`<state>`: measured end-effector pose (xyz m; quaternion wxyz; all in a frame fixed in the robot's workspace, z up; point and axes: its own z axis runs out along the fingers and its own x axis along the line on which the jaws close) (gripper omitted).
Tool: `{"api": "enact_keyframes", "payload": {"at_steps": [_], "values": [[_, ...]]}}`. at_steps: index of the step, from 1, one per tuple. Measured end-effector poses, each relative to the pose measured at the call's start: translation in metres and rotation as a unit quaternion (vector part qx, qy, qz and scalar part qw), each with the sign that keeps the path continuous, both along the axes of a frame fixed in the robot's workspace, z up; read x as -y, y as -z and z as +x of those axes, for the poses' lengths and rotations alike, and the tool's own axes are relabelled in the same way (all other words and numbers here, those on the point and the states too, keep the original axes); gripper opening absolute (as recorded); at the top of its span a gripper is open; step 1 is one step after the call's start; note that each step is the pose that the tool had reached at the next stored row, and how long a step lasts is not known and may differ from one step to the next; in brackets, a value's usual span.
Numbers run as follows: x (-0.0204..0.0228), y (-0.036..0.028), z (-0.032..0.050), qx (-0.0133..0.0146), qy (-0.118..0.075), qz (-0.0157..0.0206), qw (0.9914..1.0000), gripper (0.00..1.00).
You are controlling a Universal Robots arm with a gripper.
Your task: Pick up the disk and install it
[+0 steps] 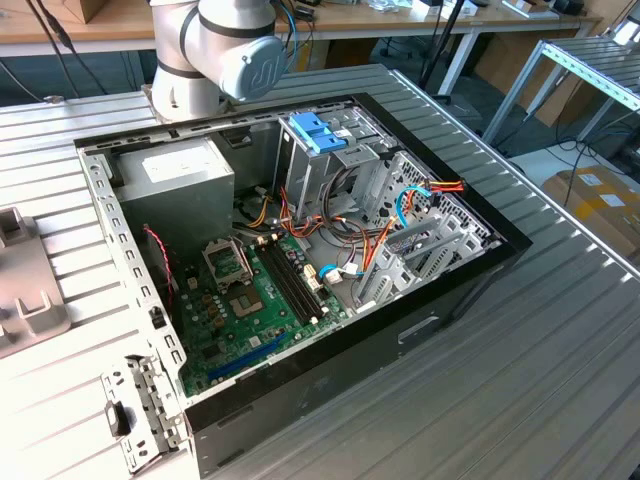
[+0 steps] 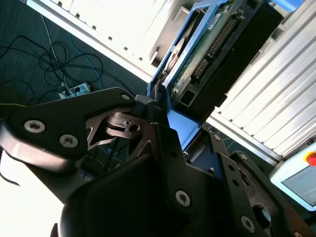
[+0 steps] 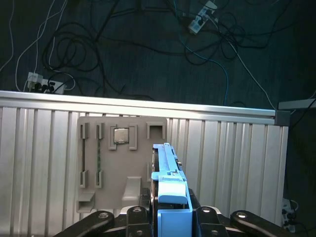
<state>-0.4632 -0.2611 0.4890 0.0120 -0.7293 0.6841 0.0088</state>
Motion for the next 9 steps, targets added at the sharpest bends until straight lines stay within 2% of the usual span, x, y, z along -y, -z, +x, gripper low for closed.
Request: {"api": "enact_keyframes", "payload": {"at_steps": [9], "values": [[0.0000, 0.0000, 0.0101, 0.0000, 0.000, 0.0000, 1.00000, 0.37]]}}
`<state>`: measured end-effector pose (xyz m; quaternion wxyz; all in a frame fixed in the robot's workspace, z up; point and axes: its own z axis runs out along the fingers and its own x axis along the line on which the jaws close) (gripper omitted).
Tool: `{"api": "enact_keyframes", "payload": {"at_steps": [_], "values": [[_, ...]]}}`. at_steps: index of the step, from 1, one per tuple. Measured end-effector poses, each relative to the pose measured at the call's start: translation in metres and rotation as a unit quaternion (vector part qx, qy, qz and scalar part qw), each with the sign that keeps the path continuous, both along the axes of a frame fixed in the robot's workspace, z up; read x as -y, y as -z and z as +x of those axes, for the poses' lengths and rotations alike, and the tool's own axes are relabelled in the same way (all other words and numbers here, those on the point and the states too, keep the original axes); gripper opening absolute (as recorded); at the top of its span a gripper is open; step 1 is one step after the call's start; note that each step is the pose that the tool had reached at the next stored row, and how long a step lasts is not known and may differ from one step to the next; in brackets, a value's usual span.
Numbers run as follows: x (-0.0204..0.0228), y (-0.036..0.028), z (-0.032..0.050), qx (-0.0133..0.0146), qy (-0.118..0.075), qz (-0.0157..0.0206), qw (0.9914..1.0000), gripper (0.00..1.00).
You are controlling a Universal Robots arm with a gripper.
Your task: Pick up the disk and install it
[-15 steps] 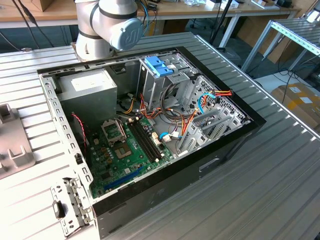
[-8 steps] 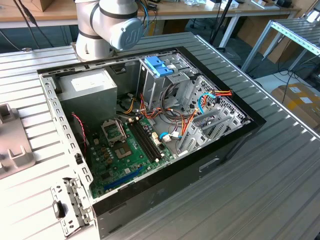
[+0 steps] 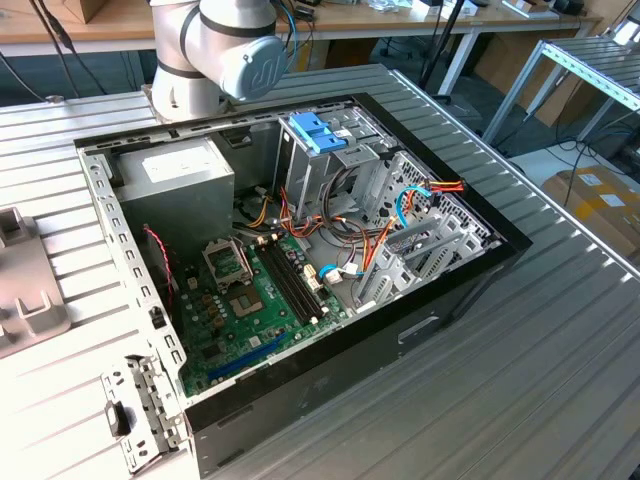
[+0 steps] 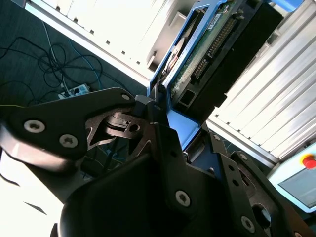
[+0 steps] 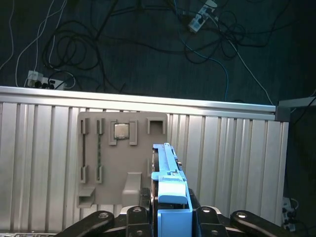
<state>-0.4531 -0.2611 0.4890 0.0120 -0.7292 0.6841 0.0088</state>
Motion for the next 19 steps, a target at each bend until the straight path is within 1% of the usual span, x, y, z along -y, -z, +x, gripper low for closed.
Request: {"api": "enact_keyframes", "payload": {"at_steps": [10, 19], "values": [[0.0000, 0.0000, 0.0055, 0.0000, 0.000, 0.0000, 1.00000, 0.37], [0.0000, 0.0001, 0.0127, 0.0000, 0.000, 0.0000, 1.00000, 0.37]]}}
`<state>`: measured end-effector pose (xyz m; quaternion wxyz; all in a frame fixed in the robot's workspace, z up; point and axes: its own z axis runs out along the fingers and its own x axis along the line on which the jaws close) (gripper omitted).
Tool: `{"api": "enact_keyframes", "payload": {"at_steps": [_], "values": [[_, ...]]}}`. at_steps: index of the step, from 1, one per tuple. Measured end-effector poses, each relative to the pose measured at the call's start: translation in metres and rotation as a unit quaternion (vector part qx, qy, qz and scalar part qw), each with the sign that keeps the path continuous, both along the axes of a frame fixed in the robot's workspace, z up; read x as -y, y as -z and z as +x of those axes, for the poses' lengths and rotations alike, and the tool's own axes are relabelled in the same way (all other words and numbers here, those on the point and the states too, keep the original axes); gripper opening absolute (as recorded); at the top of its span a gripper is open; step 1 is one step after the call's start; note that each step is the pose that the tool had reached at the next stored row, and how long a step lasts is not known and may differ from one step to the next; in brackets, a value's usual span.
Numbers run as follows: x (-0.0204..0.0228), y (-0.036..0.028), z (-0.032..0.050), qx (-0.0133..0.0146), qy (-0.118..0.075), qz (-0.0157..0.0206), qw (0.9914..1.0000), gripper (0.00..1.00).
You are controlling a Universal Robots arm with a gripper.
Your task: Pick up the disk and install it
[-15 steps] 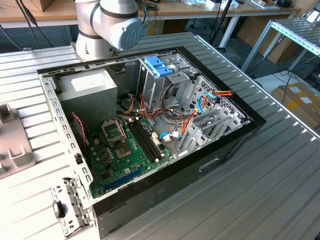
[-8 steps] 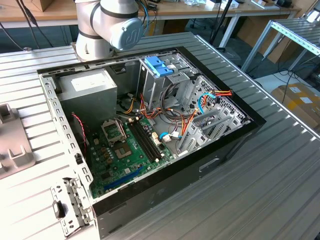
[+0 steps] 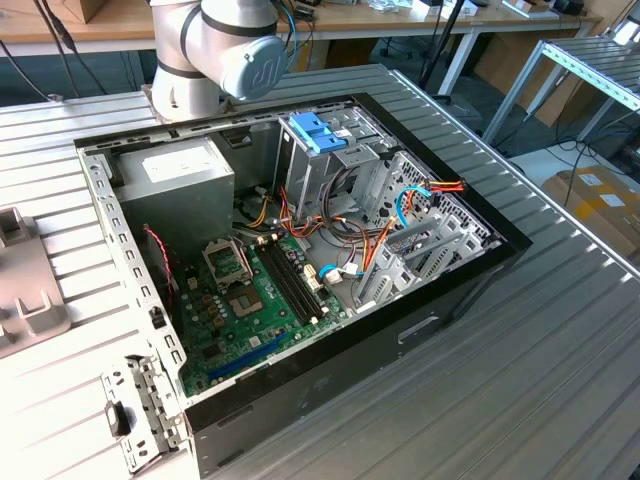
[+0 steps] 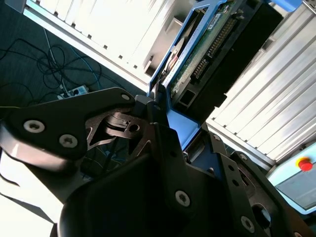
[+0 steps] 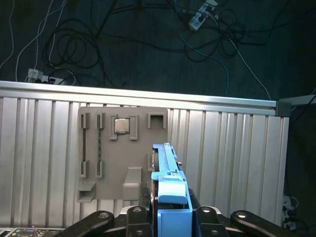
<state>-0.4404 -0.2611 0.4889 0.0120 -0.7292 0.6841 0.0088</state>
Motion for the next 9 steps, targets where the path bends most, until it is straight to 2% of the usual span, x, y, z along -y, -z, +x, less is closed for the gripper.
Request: {"api": "enact_keyframes", "payload": {"at_steps": [9], "values": [[0.0000, 0.0001, 0.0055, 0.0000, 0.000, 0.0000, 1.00000, 0.37]]}}
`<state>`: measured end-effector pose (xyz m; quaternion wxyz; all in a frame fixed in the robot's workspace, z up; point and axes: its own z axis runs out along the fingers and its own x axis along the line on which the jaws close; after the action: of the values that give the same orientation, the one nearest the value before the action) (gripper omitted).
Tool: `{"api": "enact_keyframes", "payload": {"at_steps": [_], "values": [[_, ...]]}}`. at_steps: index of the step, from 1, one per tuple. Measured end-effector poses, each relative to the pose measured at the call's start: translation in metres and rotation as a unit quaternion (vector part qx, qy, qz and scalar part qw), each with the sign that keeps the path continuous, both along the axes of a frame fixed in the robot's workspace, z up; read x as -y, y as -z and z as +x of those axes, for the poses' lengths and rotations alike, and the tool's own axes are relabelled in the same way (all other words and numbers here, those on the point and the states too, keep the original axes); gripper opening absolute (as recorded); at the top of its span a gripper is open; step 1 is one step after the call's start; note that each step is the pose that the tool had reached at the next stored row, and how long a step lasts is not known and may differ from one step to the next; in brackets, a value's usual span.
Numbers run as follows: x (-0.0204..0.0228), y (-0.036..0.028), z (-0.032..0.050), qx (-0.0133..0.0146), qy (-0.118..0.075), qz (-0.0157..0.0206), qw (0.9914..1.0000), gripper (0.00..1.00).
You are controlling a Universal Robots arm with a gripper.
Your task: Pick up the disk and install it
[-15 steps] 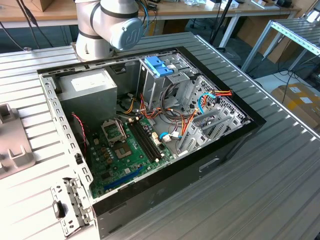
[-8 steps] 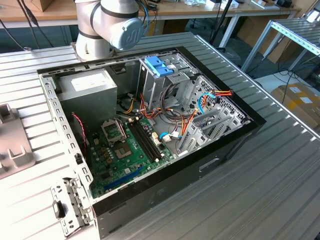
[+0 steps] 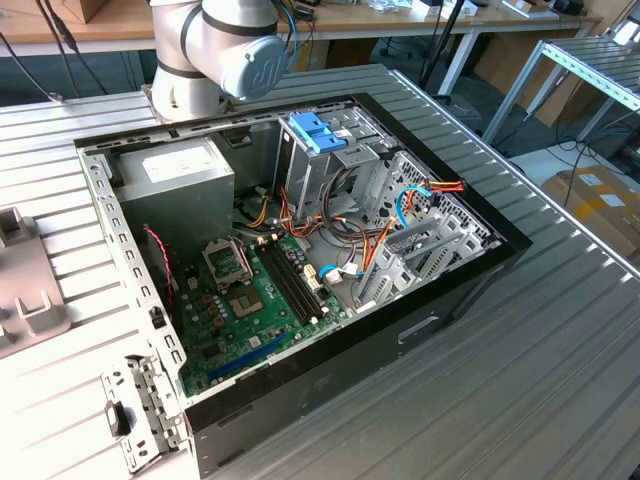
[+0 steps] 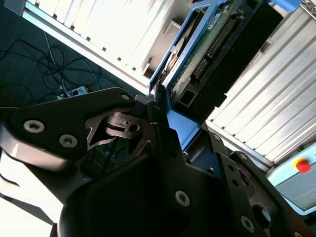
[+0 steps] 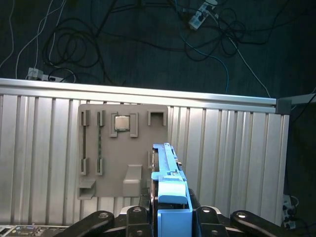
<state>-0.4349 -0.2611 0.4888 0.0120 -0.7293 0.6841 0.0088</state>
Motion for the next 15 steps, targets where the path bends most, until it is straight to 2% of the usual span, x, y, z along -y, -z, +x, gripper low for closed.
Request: {"api": "enact_keyframes", "payload": {"at_steps": [15], "values": [[0.0000, 0.0001, 0.0107, 0.0000, 0.000, 0.0000, 1.00000, 0.37]]}}
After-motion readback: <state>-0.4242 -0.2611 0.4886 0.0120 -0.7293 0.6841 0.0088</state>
